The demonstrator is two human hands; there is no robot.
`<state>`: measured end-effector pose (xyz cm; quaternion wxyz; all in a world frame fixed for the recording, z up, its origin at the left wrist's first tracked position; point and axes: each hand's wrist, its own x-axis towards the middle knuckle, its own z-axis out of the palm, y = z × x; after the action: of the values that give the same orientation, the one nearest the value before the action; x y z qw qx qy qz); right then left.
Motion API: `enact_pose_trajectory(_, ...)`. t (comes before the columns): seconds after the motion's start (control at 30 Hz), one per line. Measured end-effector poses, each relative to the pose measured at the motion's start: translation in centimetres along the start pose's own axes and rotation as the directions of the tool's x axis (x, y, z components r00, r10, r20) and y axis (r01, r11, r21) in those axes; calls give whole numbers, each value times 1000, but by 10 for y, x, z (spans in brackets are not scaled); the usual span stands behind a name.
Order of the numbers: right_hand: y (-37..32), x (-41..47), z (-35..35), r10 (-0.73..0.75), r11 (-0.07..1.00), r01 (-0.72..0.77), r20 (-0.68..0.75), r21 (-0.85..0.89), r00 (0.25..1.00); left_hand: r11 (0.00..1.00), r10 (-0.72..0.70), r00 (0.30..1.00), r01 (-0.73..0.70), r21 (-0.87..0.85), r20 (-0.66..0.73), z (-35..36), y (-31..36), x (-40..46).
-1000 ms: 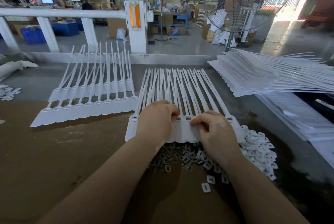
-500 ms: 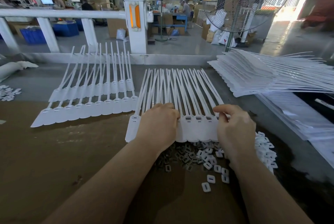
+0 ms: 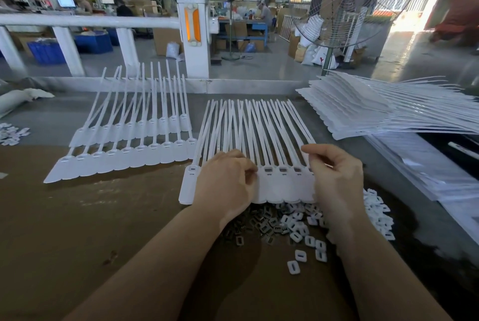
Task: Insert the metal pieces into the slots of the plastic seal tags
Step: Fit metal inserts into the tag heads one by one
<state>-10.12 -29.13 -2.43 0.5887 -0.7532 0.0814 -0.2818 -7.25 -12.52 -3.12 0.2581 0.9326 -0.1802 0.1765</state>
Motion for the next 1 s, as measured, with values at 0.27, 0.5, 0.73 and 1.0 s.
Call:
enact_pose_trajectory(0.27, -6, 2, -1, 90, 978, -80, -40, 193, 995, 946, 254, 927, -178, -272, 277, -6, 39, -7)
enact_pose_trajectory(0.5, -5, 1, 0, 78, 975, -67, -45, 213, 996, 911, 404, 771, -295, -286, 491, -5, 53, -13)
enact_pose_trajectory(0.73, -7, 0, -1, 74, 976, -64, -42, 210, 996, 865, 500, 656, -412, -287, 566, -2, 55, -18)
enact_pose_trajectory(1.0, -6, 2, 0, 77, 977, -66, -50, 202, 996, 854, 513, 673, -464, -237, 533, 0, 58, -17)
